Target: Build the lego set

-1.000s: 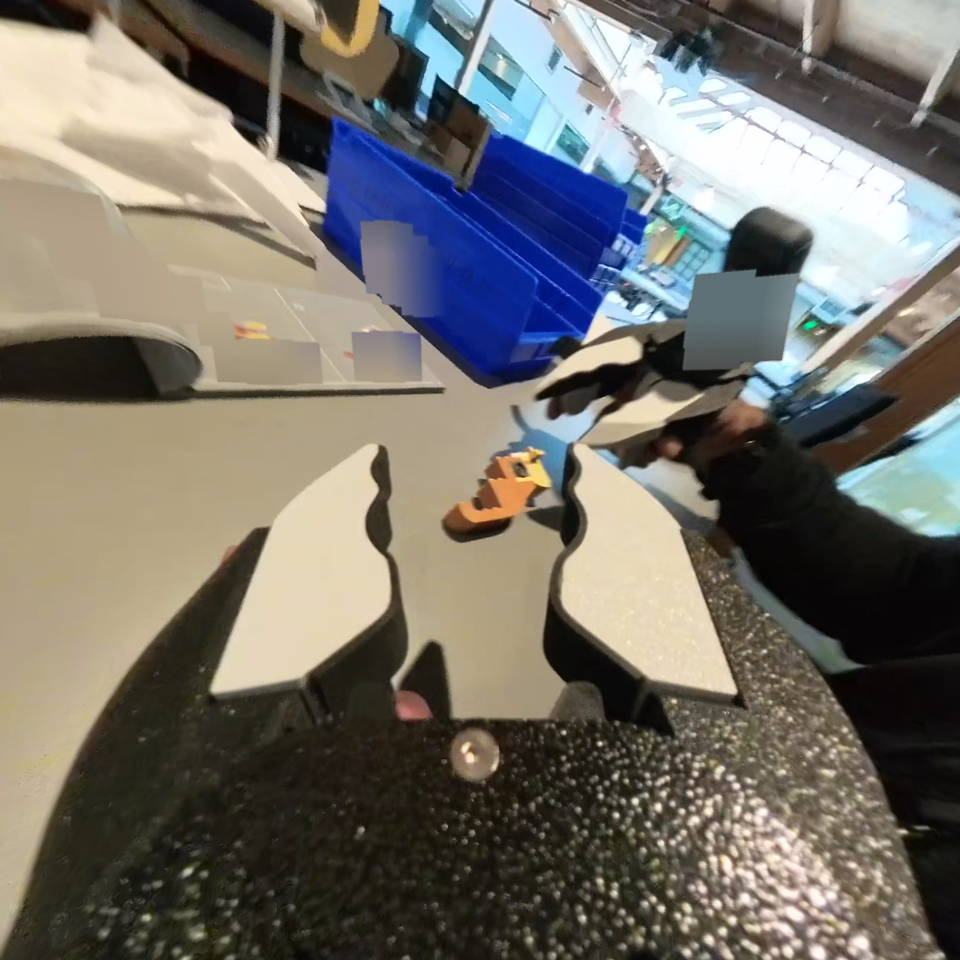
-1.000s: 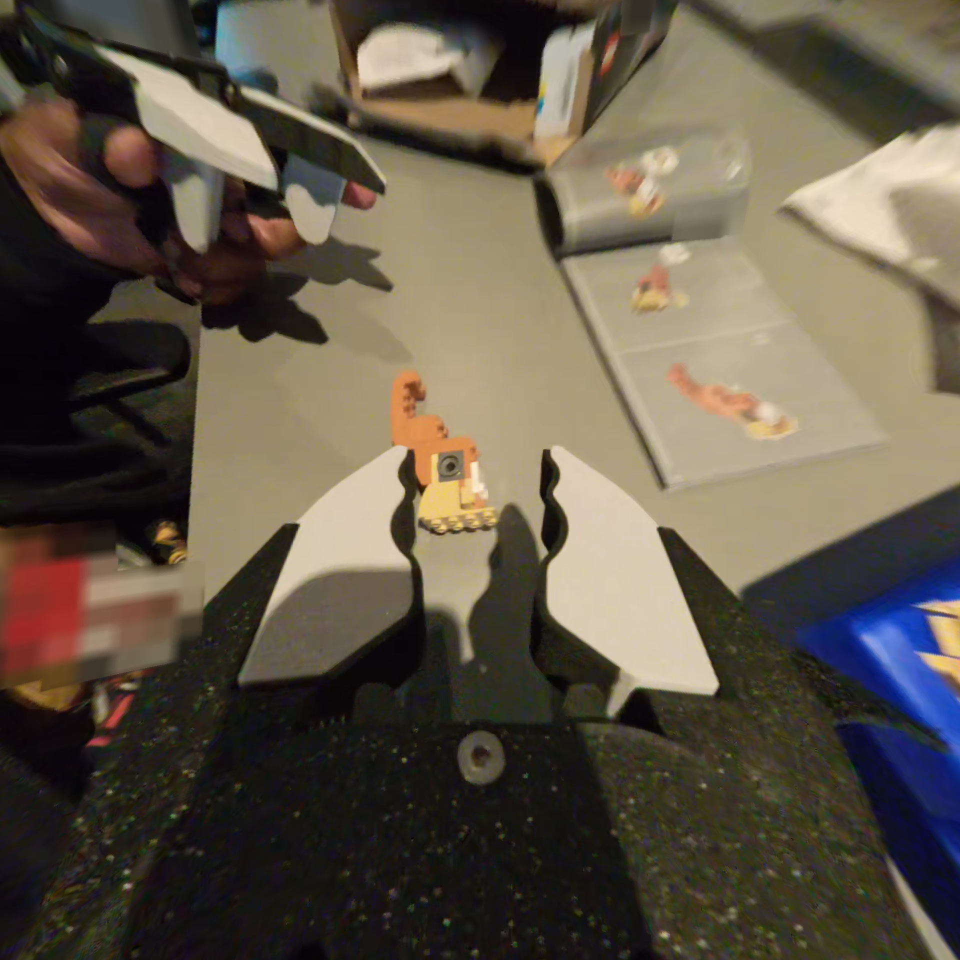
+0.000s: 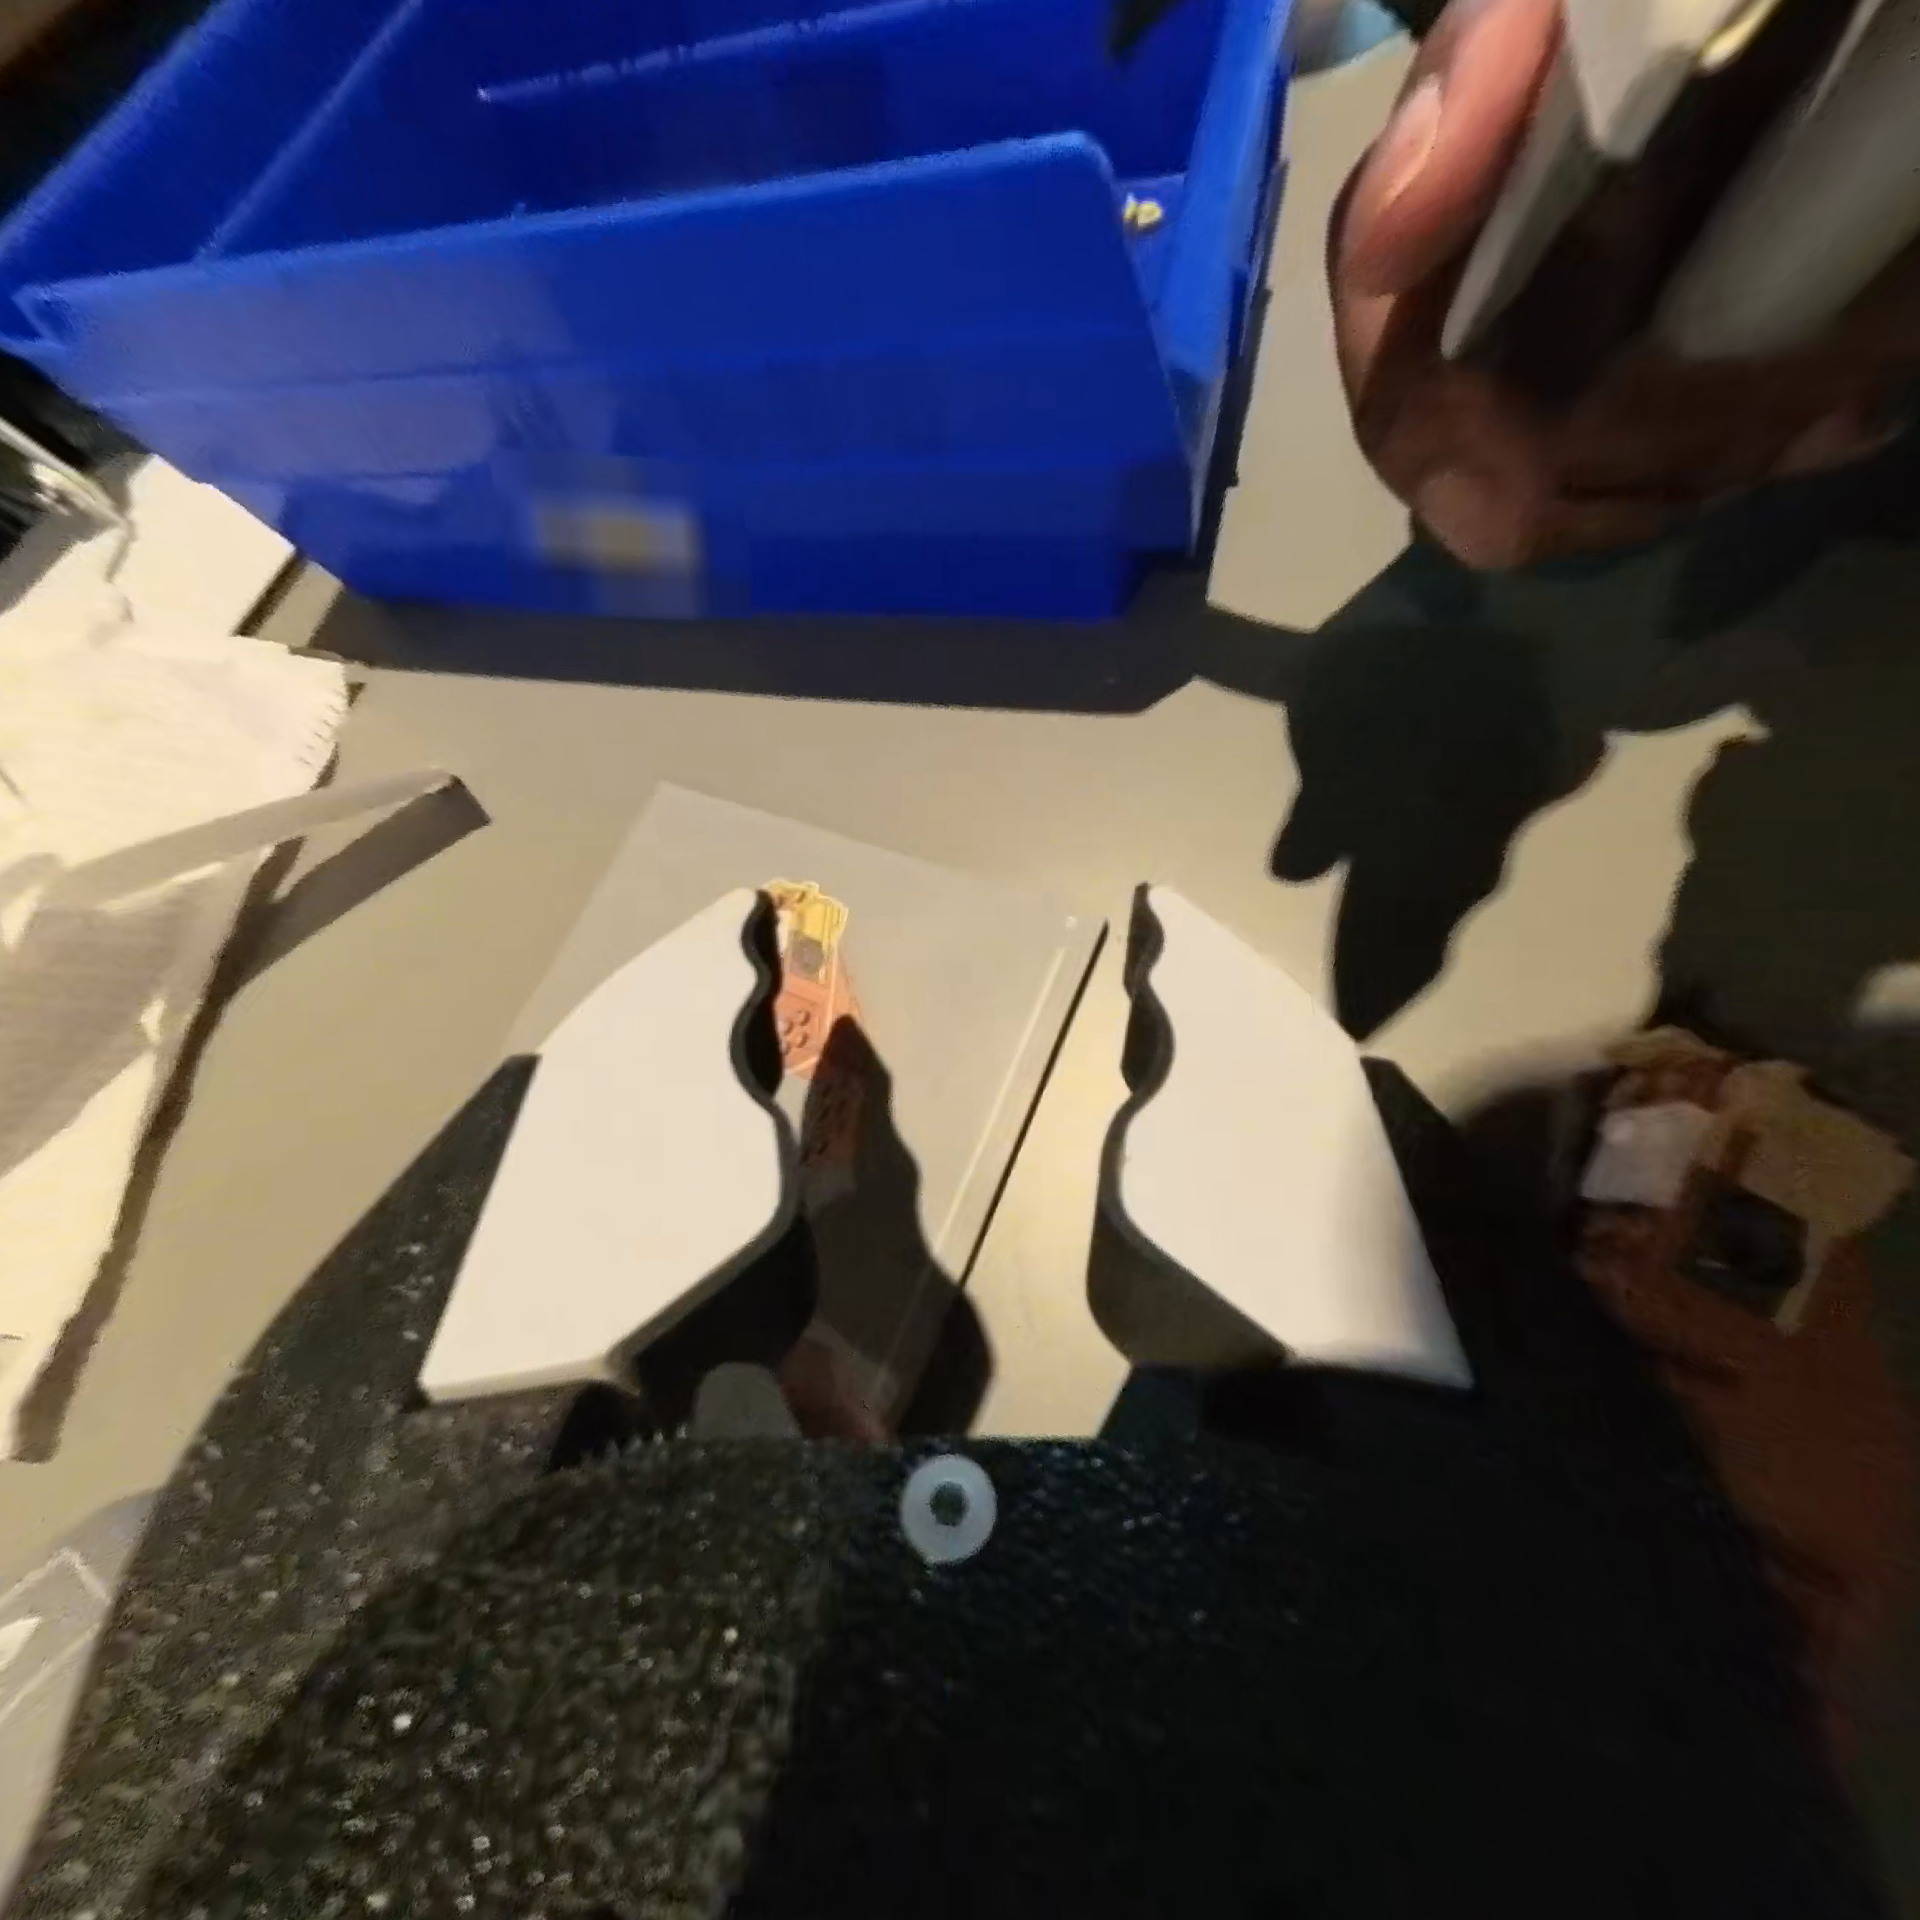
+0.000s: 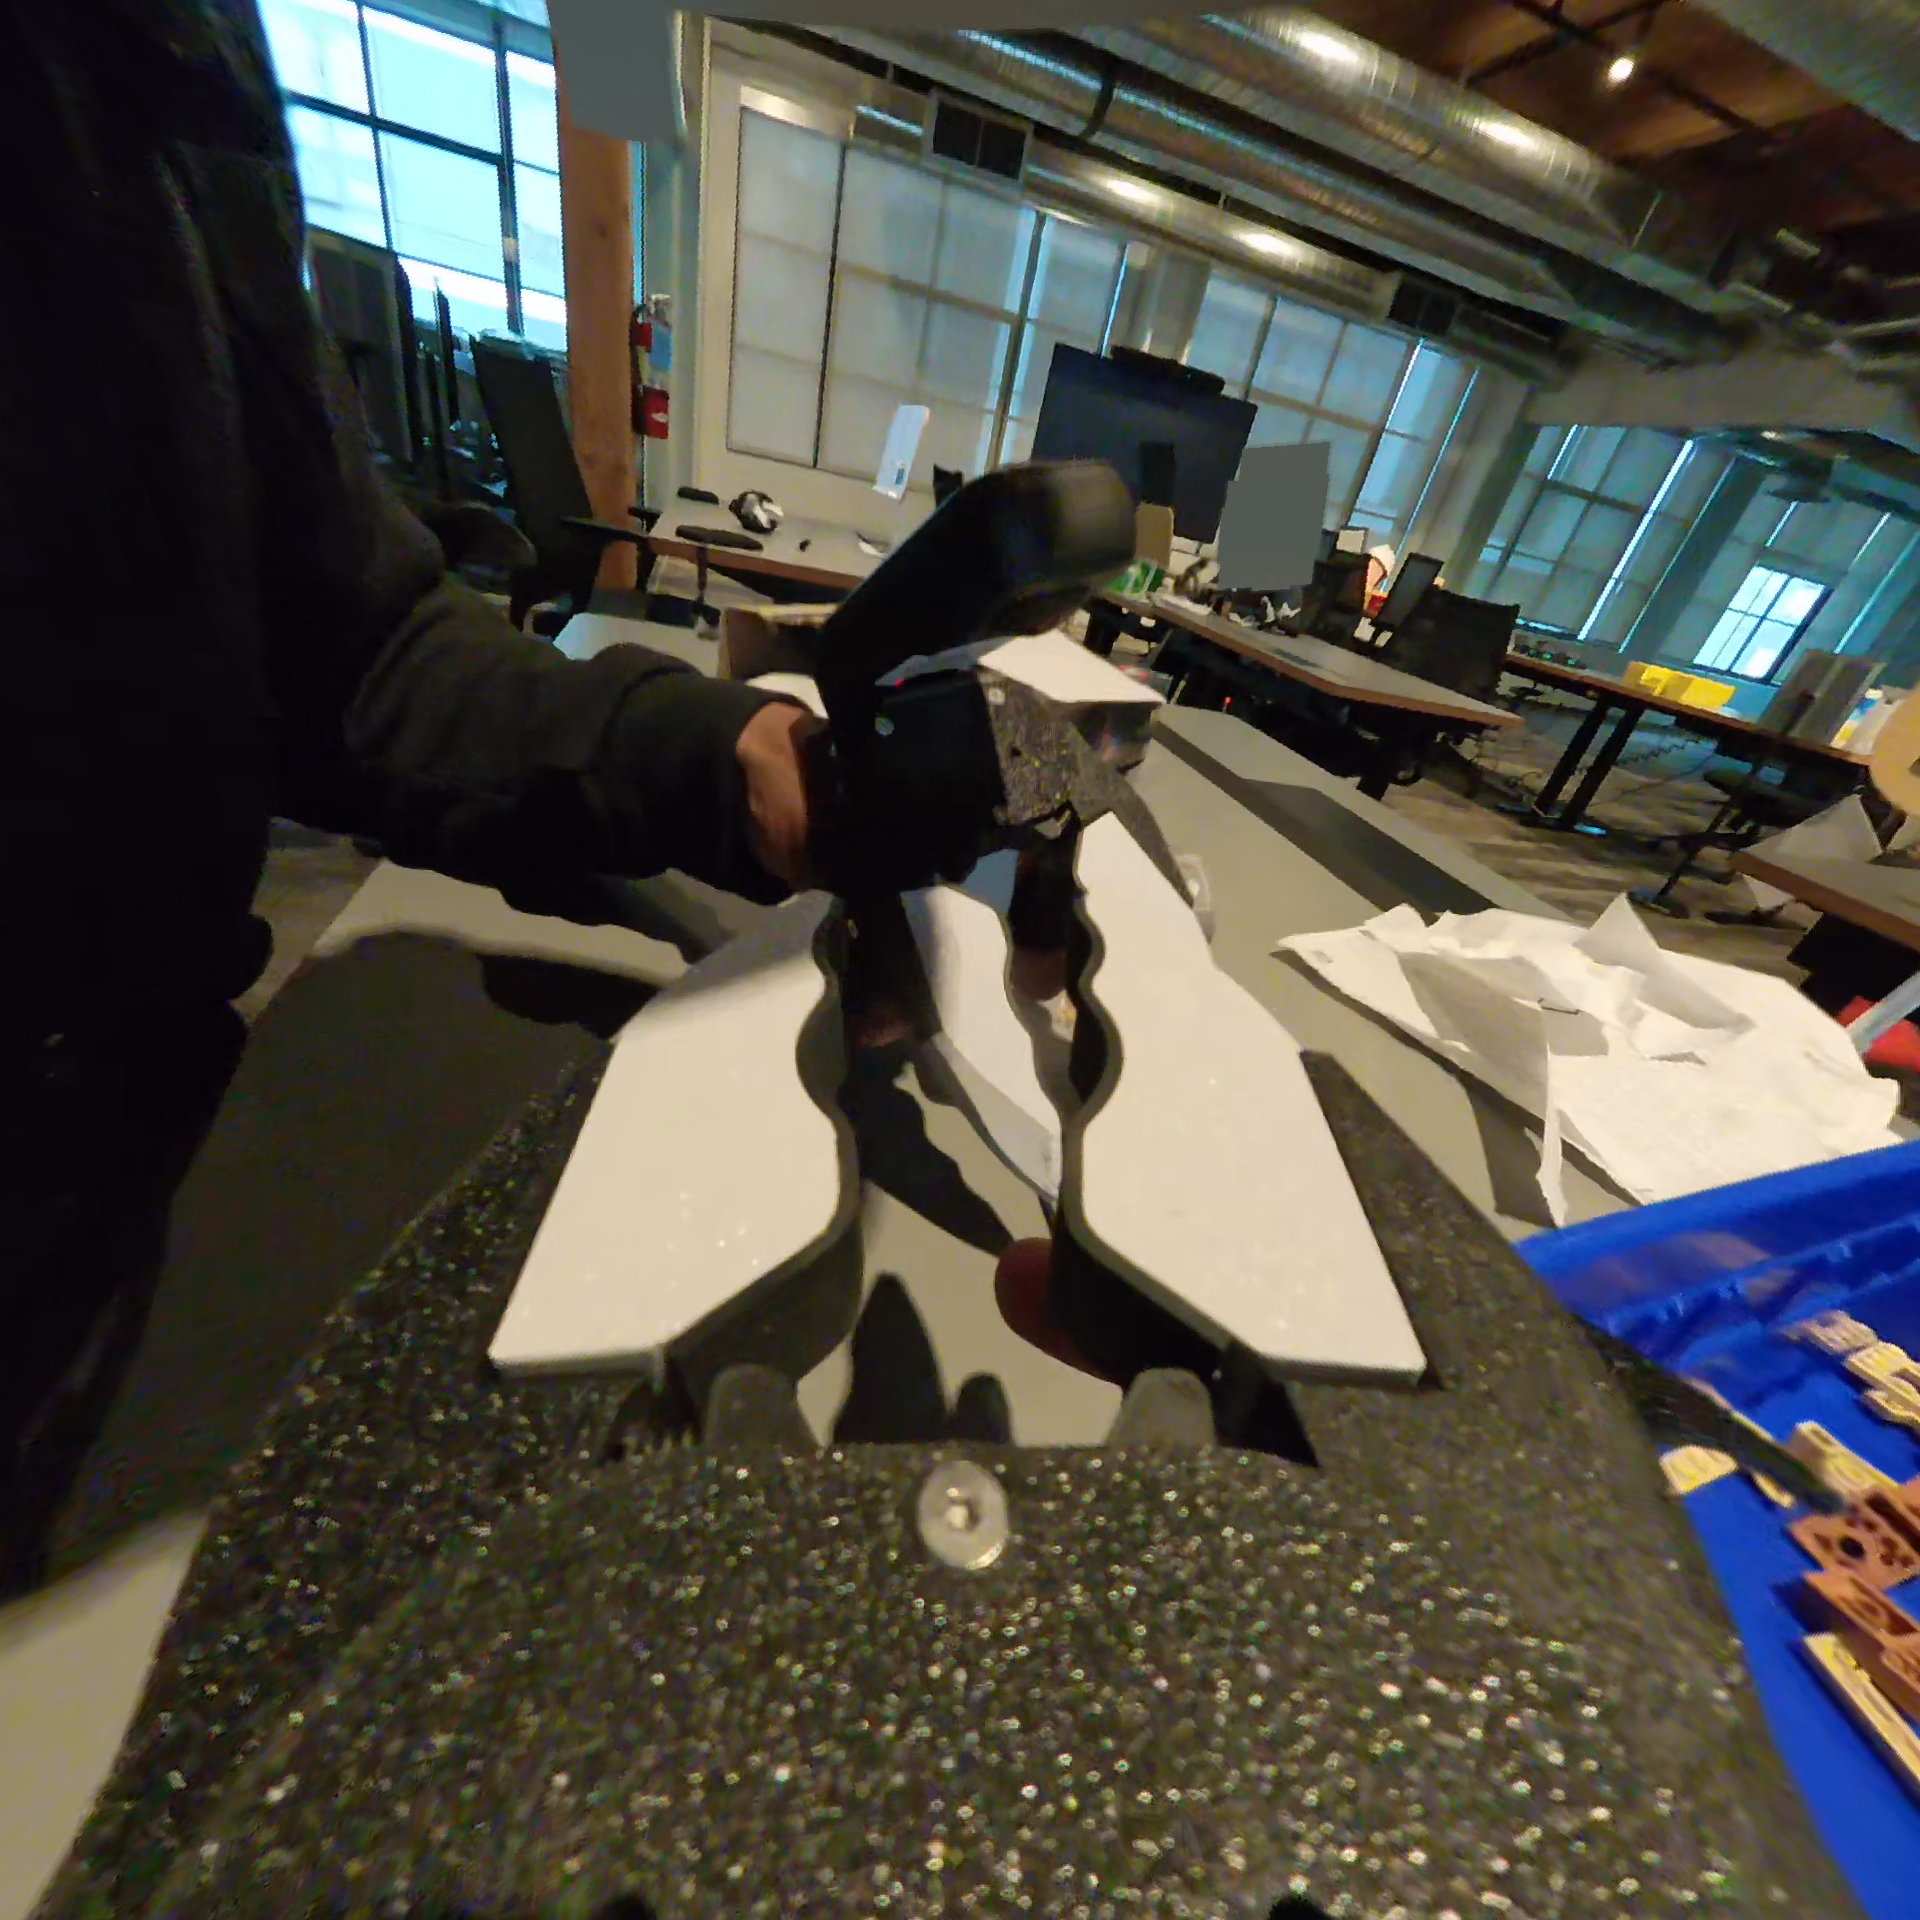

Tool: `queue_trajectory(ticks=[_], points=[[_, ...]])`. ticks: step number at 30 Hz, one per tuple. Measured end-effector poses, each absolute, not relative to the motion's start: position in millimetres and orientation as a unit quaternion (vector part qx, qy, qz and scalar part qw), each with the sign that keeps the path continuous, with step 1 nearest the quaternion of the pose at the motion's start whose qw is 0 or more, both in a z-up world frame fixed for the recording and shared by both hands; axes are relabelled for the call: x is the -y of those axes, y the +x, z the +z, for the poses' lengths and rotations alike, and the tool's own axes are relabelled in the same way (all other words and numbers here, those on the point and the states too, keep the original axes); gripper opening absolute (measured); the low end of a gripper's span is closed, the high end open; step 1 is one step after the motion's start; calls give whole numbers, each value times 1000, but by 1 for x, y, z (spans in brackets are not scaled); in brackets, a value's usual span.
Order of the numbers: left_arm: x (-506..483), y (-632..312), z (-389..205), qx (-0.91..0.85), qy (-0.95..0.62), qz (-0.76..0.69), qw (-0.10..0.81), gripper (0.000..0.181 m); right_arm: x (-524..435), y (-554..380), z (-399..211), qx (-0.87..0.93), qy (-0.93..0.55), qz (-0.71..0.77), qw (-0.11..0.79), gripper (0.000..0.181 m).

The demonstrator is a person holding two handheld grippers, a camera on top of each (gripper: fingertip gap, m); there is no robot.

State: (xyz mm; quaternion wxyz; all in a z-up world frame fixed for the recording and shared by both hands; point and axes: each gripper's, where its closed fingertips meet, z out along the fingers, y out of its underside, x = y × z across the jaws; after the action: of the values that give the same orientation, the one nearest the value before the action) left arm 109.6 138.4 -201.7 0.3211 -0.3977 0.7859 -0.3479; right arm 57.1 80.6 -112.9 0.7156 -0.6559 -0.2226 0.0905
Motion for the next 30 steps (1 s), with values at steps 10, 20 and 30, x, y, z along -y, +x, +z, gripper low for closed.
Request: queue_trajectory(ticks=[10,20,30], points=[[-143,115,-221,-811,-367,-272,364,60,-75,58,-140,240,-687,104,678,40],[-149,117,-223,-803,-390,-292,343,59,-77,61,-138,231,-686,116,680,40],[-145,114,-228,-811,-405,-300,299,59,-77,55,-144,253,-693,101,667,40]])
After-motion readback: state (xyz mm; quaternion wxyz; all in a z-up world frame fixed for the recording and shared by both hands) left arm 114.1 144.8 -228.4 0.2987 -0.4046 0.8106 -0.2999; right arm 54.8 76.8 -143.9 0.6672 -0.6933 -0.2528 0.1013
